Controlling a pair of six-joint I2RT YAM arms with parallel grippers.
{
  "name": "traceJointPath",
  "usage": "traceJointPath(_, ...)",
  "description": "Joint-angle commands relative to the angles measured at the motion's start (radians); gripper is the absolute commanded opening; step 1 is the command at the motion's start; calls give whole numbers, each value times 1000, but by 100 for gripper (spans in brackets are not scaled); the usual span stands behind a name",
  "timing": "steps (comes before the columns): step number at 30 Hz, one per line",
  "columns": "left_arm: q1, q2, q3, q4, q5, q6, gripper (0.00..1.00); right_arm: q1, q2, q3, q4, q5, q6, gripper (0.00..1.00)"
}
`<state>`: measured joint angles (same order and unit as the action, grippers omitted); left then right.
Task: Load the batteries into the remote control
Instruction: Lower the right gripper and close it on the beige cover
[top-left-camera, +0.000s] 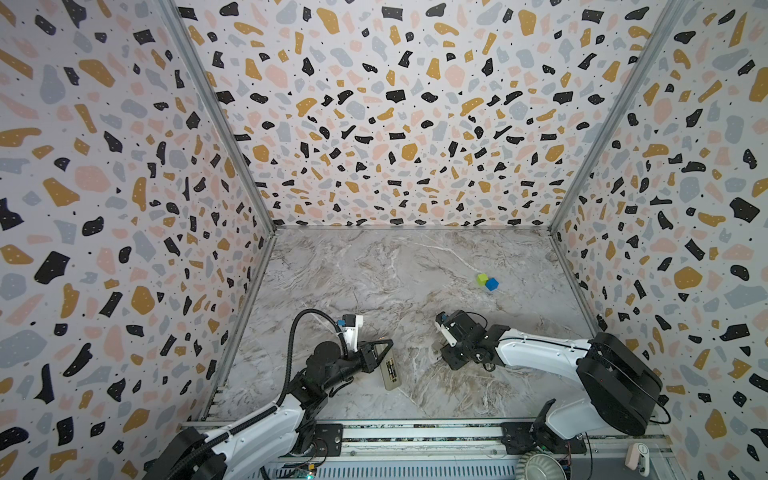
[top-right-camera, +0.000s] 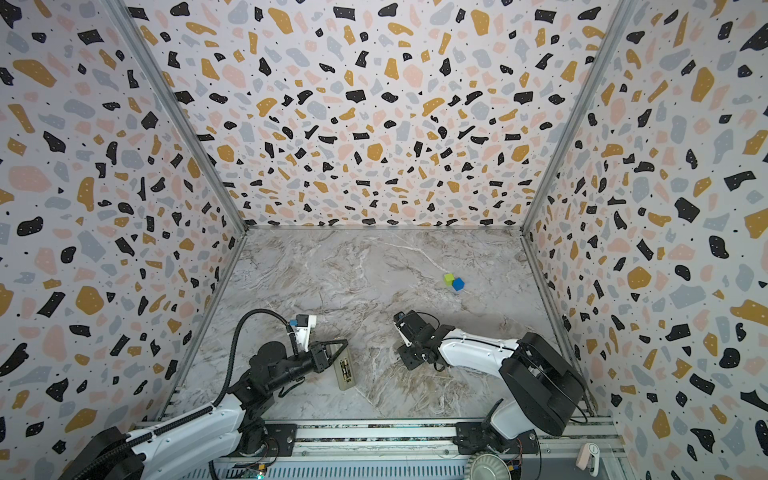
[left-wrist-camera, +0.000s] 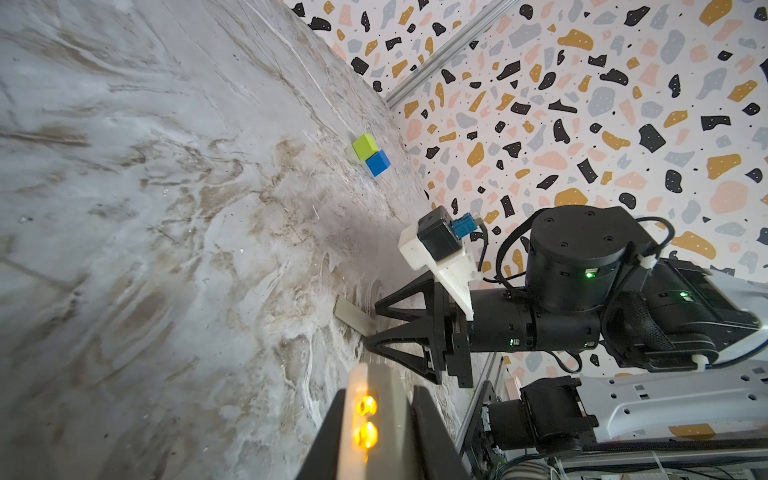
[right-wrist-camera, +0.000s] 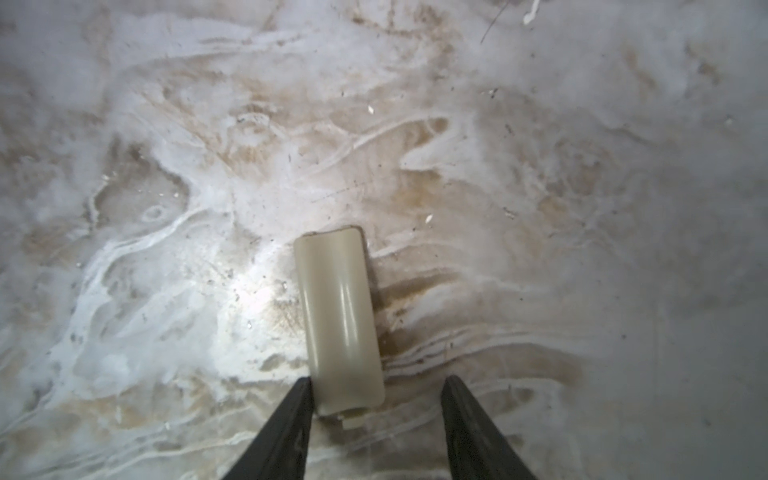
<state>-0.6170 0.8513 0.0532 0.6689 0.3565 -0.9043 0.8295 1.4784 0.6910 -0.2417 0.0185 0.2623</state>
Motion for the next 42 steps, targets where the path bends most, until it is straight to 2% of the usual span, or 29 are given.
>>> traceJointPath(1, -3, 0, 26, 78, 0, 13, 0, -1, 11, 17, -2, -24, -8, 50)
traceJointPath(29, -3, -6, 19, 68, -16, 4, 0, -1, 10, -5, 23, -49, -20, 27)
traceJointPath(37, -3, -5, 25, 78, -40, -7, 0, 3, -26, -17, 31, -47, -32, 19)
traceJointPath(42, -3, -1, 25, 85, -60, -12, 0, 47, -82, -19, 48, -21, -52, 16)
